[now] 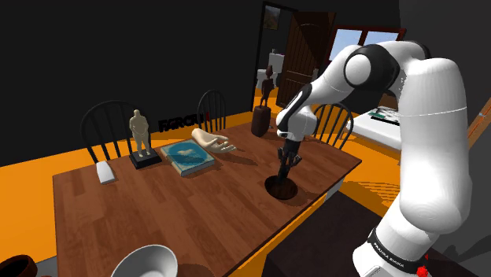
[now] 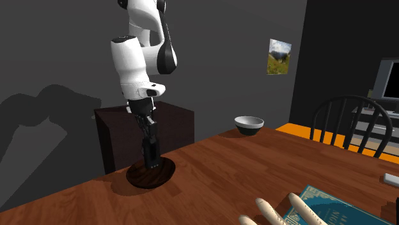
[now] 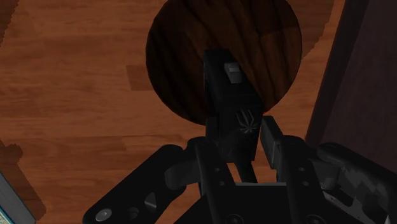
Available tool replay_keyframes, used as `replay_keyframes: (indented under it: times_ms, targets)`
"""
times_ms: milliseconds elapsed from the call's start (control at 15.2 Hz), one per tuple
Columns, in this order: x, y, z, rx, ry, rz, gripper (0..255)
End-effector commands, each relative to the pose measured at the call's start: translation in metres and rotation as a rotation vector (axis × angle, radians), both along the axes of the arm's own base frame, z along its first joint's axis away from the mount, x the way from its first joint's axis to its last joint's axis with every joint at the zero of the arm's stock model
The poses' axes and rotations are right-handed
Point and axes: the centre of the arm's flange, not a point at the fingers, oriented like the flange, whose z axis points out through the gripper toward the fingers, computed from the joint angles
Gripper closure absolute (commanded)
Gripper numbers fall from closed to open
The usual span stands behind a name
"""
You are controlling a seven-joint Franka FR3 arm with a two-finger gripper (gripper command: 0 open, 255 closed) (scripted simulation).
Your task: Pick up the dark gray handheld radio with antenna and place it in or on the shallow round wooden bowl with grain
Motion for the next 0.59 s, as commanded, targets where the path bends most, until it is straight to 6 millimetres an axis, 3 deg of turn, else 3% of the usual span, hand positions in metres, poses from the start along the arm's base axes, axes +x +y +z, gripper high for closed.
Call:
replay_keyframes:
  times_ms: [0, 462, 528]
  targets:
    - [-0.0001, -0.0003, -0.0074, 0.000, -0.001, 0.000, 255]
    - [-0.0001, -0.0003, -0.0074, 0.000, -0.001, 0.000, 255]
    - [-0.0001, -0.0002, -0.0074, 0.000, -0.001, 0.000, 0]
